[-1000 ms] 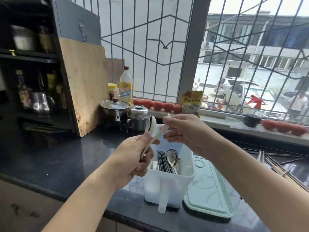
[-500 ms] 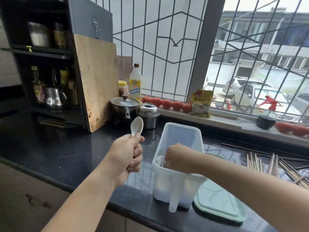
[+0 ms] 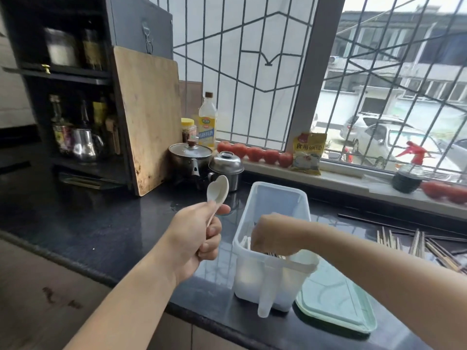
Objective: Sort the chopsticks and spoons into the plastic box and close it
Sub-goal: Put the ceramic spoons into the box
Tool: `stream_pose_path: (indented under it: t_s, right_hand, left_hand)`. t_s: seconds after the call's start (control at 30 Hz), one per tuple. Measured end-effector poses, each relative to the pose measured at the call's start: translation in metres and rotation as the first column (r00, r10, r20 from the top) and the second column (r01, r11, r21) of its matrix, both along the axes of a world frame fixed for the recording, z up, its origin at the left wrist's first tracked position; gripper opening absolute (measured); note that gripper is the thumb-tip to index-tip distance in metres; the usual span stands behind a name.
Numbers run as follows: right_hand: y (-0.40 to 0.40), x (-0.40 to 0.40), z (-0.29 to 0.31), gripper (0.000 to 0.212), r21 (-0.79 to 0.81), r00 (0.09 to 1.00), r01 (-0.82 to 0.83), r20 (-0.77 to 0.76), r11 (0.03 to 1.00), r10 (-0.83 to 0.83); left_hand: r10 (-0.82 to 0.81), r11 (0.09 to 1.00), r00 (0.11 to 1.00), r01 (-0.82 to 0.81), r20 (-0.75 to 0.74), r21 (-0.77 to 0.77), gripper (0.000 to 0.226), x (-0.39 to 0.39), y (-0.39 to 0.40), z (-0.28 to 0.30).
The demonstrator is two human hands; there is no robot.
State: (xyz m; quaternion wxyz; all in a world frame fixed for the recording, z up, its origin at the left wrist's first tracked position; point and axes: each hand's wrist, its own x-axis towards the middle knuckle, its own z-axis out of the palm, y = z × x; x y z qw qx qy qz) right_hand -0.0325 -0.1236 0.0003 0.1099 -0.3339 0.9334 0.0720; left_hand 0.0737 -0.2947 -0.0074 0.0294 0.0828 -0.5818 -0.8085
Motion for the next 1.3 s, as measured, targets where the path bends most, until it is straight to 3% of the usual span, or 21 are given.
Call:
stream_pose_path:
  t_s: [0.07, 0.13, 0.17, 0.23, 0.33, 0.47, 0.57, 0.63, 0.67, 0.73, 0.8, 0.9, 1.0, 1.07, 1.13, 1.23, 1.3]
  right_hand:
    - [0.012, 0.0, 0.022, 0.017, -0.353, 0.992, 0.116, -0.009, 0.928, -0.128]
    - [0.022, 0.009, 0.043, 0.016, -0.69, 0.961, 0.276, 0.204, 0.669, -0.187]
    - [0.025, 0.015, 0.05, 0.015, -0.774, 0.929, 0.36, 0.348, 0.521, -0.125]
    - [0.03, 0.033, 0.061, 0.027, -0.802, 0.824, 0.495, 0.555, 0.335, 0.111]
    - [0.039, 0.046, 0.063, 0.038, -0.809, 0.75, 0.521, 0.586, 0.273, 0.307]
    - [0.056, 0.044, 0.064, 0.035, -0.837, 0.764, 0.502, 0.547, 0.216, 0.344]
    - [0.067, 0.038, 0.07, 0.023, -0.822, 0.76, 0.561, 0.558, 0.098, 0.334]
    - [0.072, 0.034, 0.075, 0.02, -0.844, 0.826, 0.534, 0.535, 0.059, 0.174]
    - [0.073, 0.031, 0.075, 0.019, -0.872, 0.876, 0.477, 0.481, 0.11, 0.018]
    - [0.064, 0.026, 0.063, 0.016, -0.87, 0.936, 0.313, 0.216, 0.38, -0.277]
    - [0.044, 0.022, 0.042, 0.019, -0.715, 0.946, 0.21, -0.023, 0.667, -0.323]
    - [0.014, 0.014, 0.009, 0.023, -0.385, 0.967, 0.162, -0.119, 0.908, -0.223]
    - [-0.003, 0.008, -0.011, 0.016, -0.154, 0.995, 0.075, -0.058, 0.985, -0.084]
    - [-0.008, 0.006, -0.015, 0.026, -0.066, 0.998, 0.055, -0.002, 0.996, -0.055]
    - [-0.011, 0.003, -0.017, 0.034, -0.034, 0.997, 0.044, 0.065, 0.998, -0.042]
    - [-0.014, 0.002, -0.018, 0.017, 0.022, 0.983, 0.069, 0.168, 0.997, -0.071]
    - [-0.016, 0.005, -0.021, 0.019, 0.027, 0.965, 0.081, 0.248, 0.996, -0.085]
  left_hand:
    - [-0.022, 0.999, 1.0, 0.022, -0.008, -0.033, 0.038, 0.002, 0.003, 0.003]
    - [-0.063, 0.995, 0.998, 0.061, -0.027, -0.075, 0.036, 0.001, 0.008, 0.006]
    - [-0.09, 0.992, 0.995, 0.086, -0.033, -0.092, 0.036, 0.001, 0.012, 0.008]
    - [-0.152, 0.983, 0.987, 0.147, -0.046, -0.112, 0.035, -0.001, 0.021, 0.011]
    - [-0.241, 0.969, 0.97, 0.238, -0.041, -0.058, 0.032, -0.001, 0.029, 0.015]
    - [-0.295, 0.956, 0.955, 0.294, -0.025, -0.008, 0.039, 0.003, 0.027, 0.015]
    - [-0.149, 0.987, 0.989, 0.15, 0.022, -0.06, 0.038, 0.002, 0.018, 0.008]
    - [-0.023, 0.999, 0.999, 0.024, 0.032, -0.04, 0.034, -0.002, 0.008, 0.001]
    - [0.039, 0.999, 0.999, -0.038, 0.033, -0.017, 0.03, -0.004, 0.002, -0.003]
    - [0.131, 0.991, 0.991, -0.131, 0.024, 0.031, 0.024, -0.006, -0.006, -0.007]
    - [0.172, 0.984, 0.985, -0.172, 0.009, 0.048, 0.022, -0.007, -0.006, -0.008]
    - [0.15, 0.988, 0.989, -0.15, 0.002, 0.041, 0.023, -0.005, 0.0, -0.005]
    - [0.115, 0.993, 0.993, -0.115, 0.005, -0.004, 0.027, 0.0, 0.002, -0.002]
    - [0.124, 0.992, 0.992, -0.124, -0.004, -0.024, 0.027, 0.004, -0.001, -0.002]
    - [0.139, 0.99, 0.99, -0.139, -0.012, -0.028, 0.027, 0.006, -0.006, -0.003]
    - [0.135, 0.991, 0.991, -0.135, -0.005, -0.008, 0.031, 0.008, -0.01, -0.005]
    - [0.117, 0.993, 0.993, -0.117, 0.001, 0.005, 0.033, 0.008, -0.01, -0.005]
